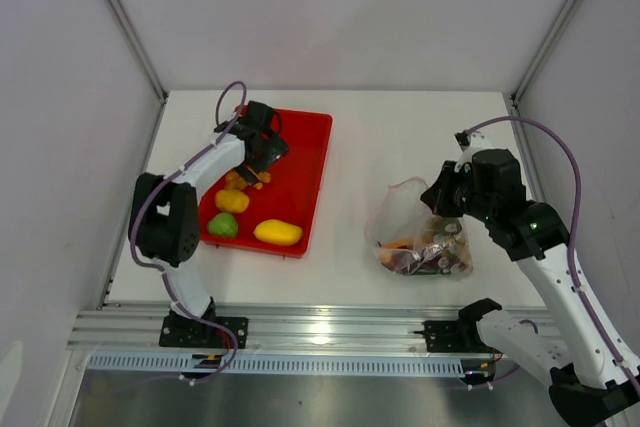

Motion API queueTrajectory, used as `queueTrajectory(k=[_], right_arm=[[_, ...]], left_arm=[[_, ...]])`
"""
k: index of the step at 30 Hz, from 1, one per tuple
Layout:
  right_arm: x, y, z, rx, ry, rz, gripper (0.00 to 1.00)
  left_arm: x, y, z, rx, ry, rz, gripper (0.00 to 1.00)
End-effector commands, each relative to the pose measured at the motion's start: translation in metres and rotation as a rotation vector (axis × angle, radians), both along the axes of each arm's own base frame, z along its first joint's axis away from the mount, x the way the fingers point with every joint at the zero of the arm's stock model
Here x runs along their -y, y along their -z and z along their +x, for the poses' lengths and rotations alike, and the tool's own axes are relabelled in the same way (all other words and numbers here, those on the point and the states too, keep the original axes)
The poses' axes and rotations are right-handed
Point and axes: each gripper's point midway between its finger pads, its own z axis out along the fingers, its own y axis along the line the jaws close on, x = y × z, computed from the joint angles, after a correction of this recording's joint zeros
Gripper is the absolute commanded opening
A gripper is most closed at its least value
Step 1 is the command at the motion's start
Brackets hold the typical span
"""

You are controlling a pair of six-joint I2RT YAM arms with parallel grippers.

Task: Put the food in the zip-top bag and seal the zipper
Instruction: Pick up the fake vegetable from the bin.

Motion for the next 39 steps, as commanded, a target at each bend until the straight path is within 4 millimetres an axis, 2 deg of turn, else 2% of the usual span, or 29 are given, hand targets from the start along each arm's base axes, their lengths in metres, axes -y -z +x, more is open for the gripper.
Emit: queueTrajectory(k=[1, 3, 5, 6, 9, 14, 16, 21, 30, 39], right_arm=[[-0.002, -0.002, 0.007, 0.024, -0.016, 0.0, 0.0], [-0.001, -0.001, 0.009, 0.021, -0.015, -0.003, 0.0], [0.001, -0.001, 0.009, 0.023, -0.01, -0.007, 0.0], [0.002, -0.001, 0.01, 0.024, -0.006, -0.005, 0.0], [0.002, 0.001, 0.01, 0.02, -0.008, 0.004, 0.0], [-0.003, 0.007, 0.01, 0.001, -0.018, 0.035, 0.0], [-0.005, 0.007, 0.01, 0.001, -0.024, 0.043, 0.0], [-0.004, 0.006, 0.008, 0.0, -0.018, 0.046, 0.0], [-0.002, 0.004, 0.005, 0.002, -0.014, 0.053, 0.0], [-0.002, -0.004, 0.002, 0.019, -0.016, 0.069, 0.0]], left_arm=[[0.008, -0.008, 0.035, 0.034, -0.076, -0.066, 0.96], [0.007, -0.015, 0.049, 0.039, -0.089, -0.051, 0.95], [0.002, -0.001, 0.048, -0.011, -0.092, -0.013, 0.94], [0.003, -0.007, 0.055, 0.004, -0.088, -0.01, 0.94], [0.0, -0.003, 0.058, -0.019, -0.084, 0.018, 0.93], [-0.009, 0.014, 0.047, -0.096, -0.125, 0.033, 0.91], [-0.008, 0.025, 0.041, -0.126, -0.136, 0.015, 0.89], [-0.006, 0.038, 0.034, -0.159, -0.153, -0.006, 0.88], [-0.008, 0.041, 0.036, -0.196, -0.204, -0.021, 0.87], [-0.011, 0.045, 0.029, -0.303, -0.293, -0.029, 0.85]])
